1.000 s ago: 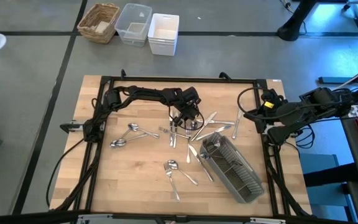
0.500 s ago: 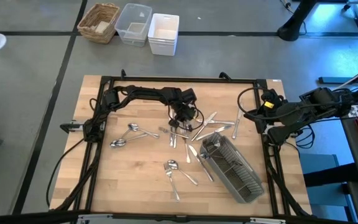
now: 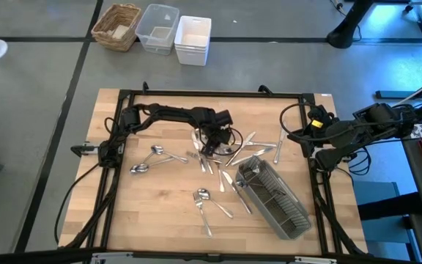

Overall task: Sort silverware
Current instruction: Put the silver spoon into the gray silverware basket

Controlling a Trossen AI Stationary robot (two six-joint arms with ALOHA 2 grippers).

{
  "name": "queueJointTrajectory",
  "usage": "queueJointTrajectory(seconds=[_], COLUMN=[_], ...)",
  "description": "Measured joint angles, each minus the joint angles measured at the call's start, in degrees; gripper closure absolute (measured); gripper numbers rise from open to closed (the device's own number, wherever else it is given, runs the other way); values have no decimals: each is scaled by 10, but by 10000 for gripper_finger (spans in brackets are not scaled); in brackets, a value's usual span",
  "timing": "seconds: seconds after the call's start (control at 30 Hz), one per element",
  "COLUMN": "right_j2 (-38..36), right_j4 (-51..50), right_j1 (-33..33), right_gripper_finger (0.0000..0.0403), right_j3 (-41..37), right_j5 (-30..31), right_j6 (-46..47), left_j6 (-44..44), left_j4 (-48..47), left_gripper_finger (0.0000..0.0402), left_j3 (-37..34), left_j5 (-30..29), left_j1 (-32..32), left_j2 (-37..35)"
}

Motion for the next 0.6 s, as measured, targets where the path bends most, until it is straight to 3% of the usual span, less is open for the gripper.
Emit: queueJointTrajectory(seconds=[0.13, 0.3, 0.6], right_j2=[0, 0, 0], right_j4=[0, 0, 0], right_j1=[0, 0, 0], right_gripper_finger=[331, 331, 331], right_j3=[0, 0, 0], right_j5=[0, -9, -30], right_j6=[0, 0, -1], left_j6=[-9, -45, -138], left_j4=[6, 11, 12], left_gripper_finger=[365, 393, 396], left_j3=[0, 0, 0], left_j5=[-5, -3, 96], left_j1=[-5, -11, 11], left_j2=[0, 0, 1])
